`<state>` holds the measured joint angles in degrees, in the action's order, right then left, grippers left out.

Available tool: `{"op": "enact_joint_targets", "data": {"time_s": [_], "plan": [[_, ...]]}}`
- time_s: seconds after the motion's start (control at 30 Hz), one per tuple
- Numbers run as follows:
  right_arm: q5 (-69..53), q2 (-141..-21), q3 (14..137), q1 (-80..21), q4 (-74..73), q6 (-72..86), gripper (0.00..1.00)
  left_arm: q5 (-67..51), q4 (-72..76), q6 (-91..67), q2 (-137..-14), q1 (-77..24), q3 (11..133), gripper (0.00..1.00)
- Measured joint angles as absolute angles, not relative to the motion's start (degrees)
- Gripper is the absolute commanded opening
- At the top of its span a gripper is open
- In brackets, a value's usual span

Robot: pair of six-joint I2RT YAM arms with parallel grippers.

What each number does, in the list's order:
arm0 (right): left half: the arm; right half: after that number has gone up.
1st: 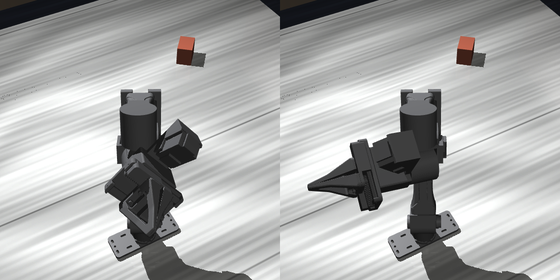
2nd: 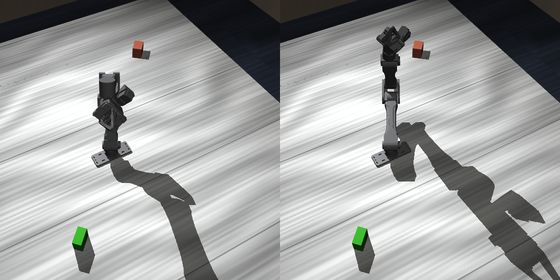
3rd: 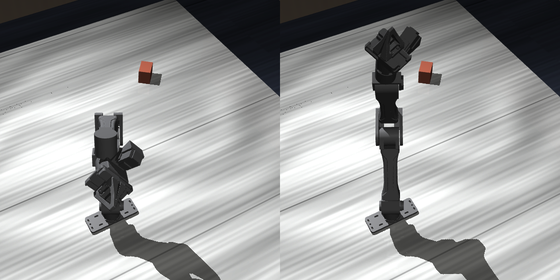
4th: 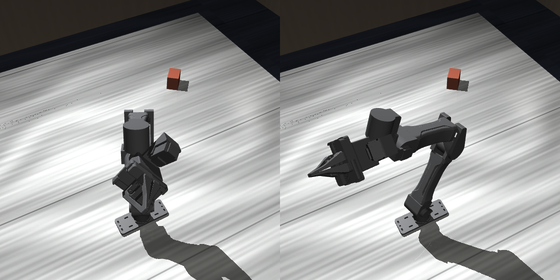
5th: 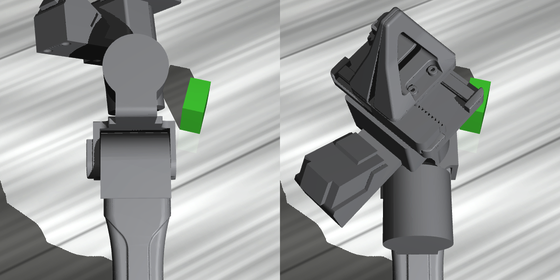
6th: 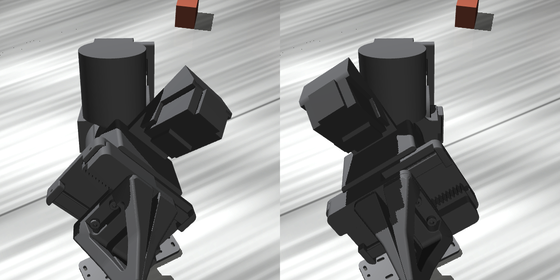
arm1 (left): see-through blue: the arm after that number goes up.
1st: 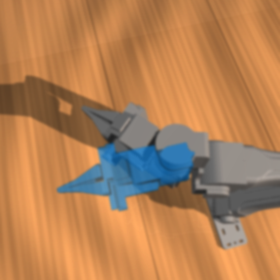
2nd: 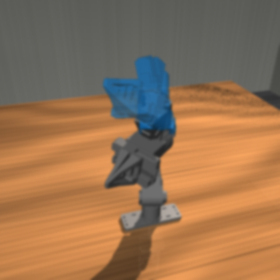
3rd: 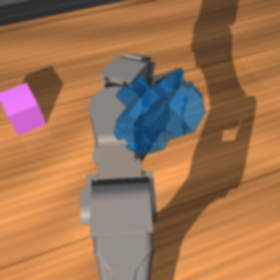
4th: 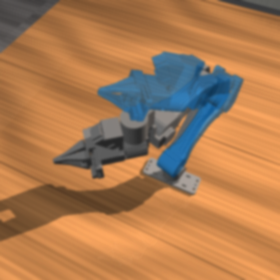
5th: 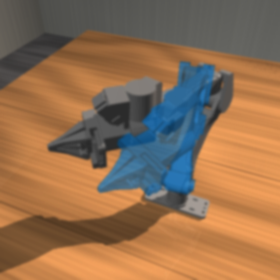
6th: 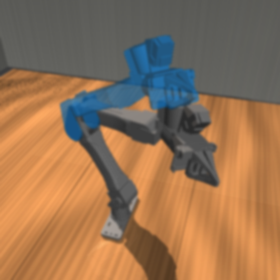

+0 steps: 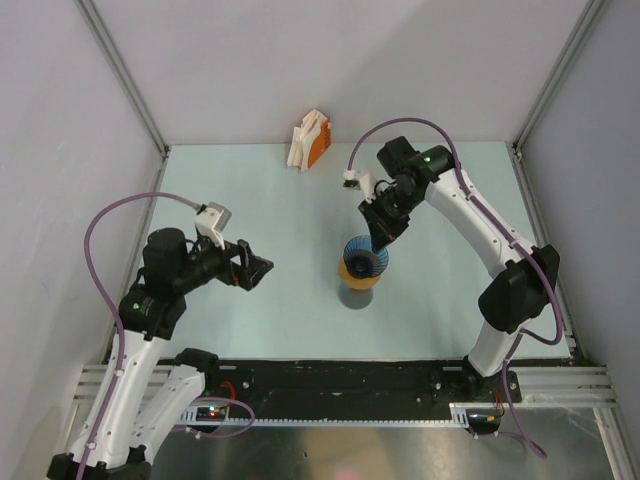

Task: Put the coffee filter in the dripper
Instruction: Place the coffee dripper in the dripper holder.

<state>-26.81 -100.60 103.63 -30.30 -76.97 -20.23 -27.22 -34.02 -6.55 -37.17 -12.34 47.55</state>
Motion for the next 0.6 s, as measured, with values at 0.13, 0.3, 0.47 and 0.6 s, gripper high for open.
{"op": "enact_joint_targets", "data": {"time_s": [0.13, 0.3, 0.47, 0.6], "plan": [[-26.9, -100.7, 103.6, -30.3, -77.0, -20.1, 0.28, -27.2, -34.0, -6.6, -37.2, -12.3, 47.5, 1.0], [-27.1, -100.7, 103.8, -30.3, -77.0, -19.9, 0.47, -27.2, -34.0, -6.6, -37.2, -12.3, 46.9, 1.0], [-27.5, -100.7, 106.2, -30.2, -77.1, -20.0, 0.52, -27.4, -34.0, -6.5, -38.1, -12.3, 46.8, 1.0], [-28.9, -100.3, 107.5, -29.1, -76.9, -20.8, 0.53, -28.8, -34.1, -6.5, -41.1, -12.4, 48.1, 0.99]]}}
